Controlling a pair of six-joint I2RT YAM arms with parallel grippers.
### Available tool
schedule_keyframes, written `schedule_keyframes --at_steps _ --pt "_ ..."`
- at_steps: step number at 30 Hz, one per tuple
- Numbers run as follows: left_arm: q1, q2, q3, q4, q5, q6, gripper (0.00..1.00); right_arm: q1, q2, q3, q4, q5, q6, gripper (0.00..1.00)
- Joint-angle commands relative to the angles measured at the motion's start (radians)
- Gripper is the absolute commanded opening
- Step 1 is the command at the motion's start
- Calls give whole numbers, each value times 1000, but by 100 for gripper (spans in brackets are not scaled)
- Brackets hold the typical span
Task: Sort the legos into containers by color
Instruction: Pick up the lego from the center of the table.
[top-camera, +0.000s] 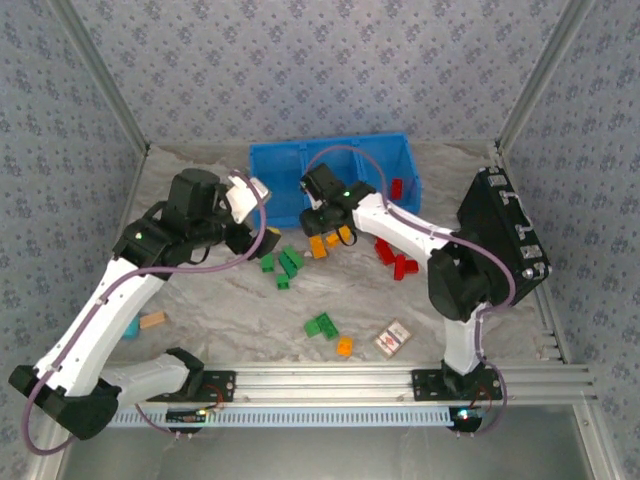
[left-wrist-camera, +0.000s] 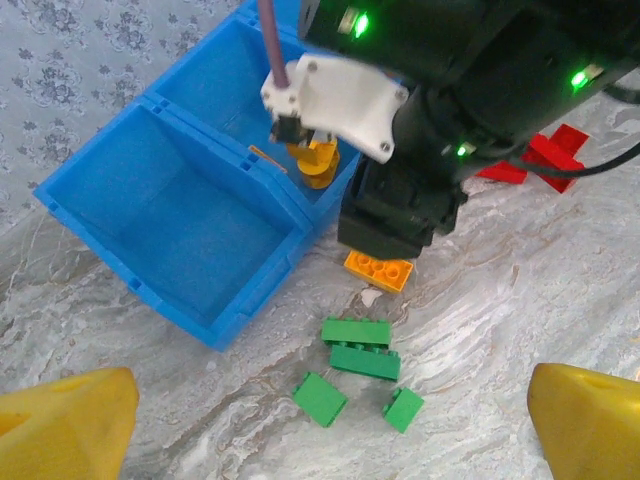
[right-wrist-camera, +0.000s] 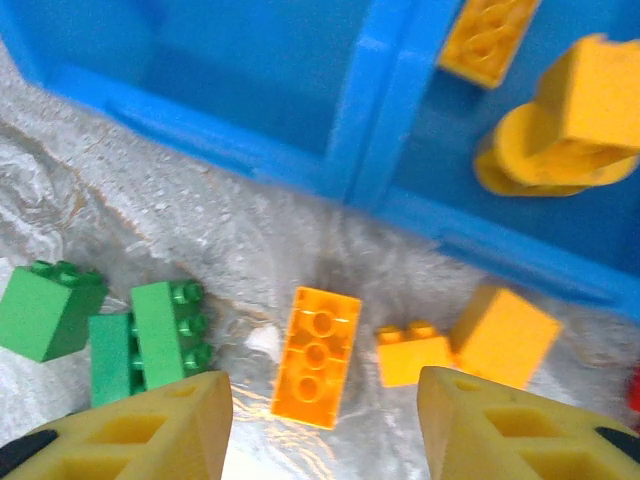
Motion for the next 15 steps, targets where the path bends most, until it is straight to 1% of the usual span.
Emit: schedule_keyframes --at_steps 1,5,9,15 --pt "-7 -34 -14 10 -2 16 100 13 61 2 24 -31 66 53" --pt "-9 -47 -28 18 -1 8 100 9 123 36 12 -17 120 53" --pt "-18 -61 -48 24 -6 16 100 12 188 80 -14 4 131 54" --pt "-21 -82 -59 28 -20 25 100 9 255 95 12 -7 145 54"
